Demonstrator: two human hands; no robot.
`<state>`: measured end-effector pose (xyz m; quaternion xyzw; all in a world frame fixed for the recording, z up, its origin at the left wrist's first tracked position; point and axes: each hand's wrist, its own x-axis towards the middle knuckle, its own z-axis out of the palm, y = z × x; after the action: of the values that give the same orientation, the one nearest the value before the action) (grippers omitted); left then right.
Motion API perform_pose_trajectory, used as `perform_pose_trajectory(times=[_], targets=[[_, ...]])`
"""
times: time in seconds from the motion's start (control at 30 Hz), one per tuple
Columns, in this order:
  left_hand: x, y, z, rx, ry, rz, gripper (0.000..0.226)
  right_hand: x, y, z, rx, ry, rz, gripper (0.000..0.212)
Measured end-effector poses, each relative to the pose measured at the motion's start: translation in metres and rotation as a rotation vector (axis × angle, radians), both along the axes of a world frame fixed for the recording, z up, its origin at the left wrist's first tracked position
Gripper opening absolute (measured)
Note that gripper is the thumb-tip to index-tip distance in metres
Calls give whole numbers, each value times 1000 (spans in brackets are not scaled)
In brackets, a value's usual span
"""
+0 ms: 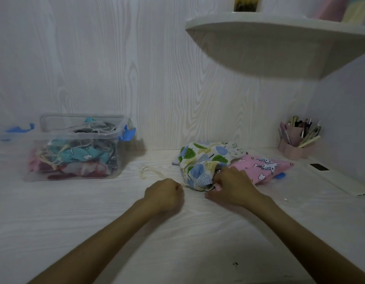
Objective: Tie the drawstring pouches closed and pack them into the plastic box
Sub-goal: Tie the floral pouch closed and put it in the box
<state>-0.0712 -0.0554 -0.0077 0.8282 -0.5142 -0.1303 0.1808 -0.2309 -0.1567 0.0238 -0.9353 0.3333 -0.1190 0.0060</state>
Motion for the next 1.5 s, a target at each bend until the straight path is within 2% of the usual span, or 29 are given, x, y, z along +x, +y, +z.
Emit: perform_pose_trajectory(times=[0.07,0.13,0.2,0.27,0.3,0.37,0.47,0.53,0.6,0.7,0.8,0.87,0.97,1.03,1.1,1.23,1.37,1.5], targets=[[-1,-9,-3,-10,79,38,40,7,1,-12,-40,-25,-61,35],[-3,-14,-1,-99,248,114,50,13,-3,-20,-108,-3,-107,51],[-4,-18,4,-278,471,227,49,18,-6,-21,-145,-27,-70,46],[-3,-25,10,-489,734,342,33,19,-8,-16,-106,-88,-16,27],[-4,-26,15,-558,864,389,24,18,-9,-12,-66,-105,7,23],[-3,-24,25,-626,1057,437,11,15,-11,-1,57,-133,6,36],[3,-23,33,-712,1181,405,10,10,-11,27,409,-267,18,36],[5,-23,42,-808,1220,360,13,11,-8,44,575,-382,31,31],[9,-24,54,-912,1233,296,16,19,-7,57,649,-481,51,31],[20,-26,78,-1029,1315,200,20,34,-5,76,497,-508,116,30],[37,-25,98,-1096,1353,116,22,56,-3,92,437,-394,313,24],[49,-27,107,-1140,1368,110,24,73,-3,94,338,-377,365,22],[65,-32,113,-1202,1327,231,23,97,-10,96,141,-559,385,17],[73,-35,113,-1241,1288,318,23,108,-16,94,134,-677,415,19],[82,-39,109,-1258,1259,366,23,116,-24,90,184,-684,437,18],[89,-44,101,-1217,1251,371,24,122,-35,78,418,-515,508,18],[92,-47,106,-1142,1219,154,27,127,-39,77,675,-391,548,18],[96,-46,119,-1102,1025,-96,34,128,-38,78,751,-368,570,18]])
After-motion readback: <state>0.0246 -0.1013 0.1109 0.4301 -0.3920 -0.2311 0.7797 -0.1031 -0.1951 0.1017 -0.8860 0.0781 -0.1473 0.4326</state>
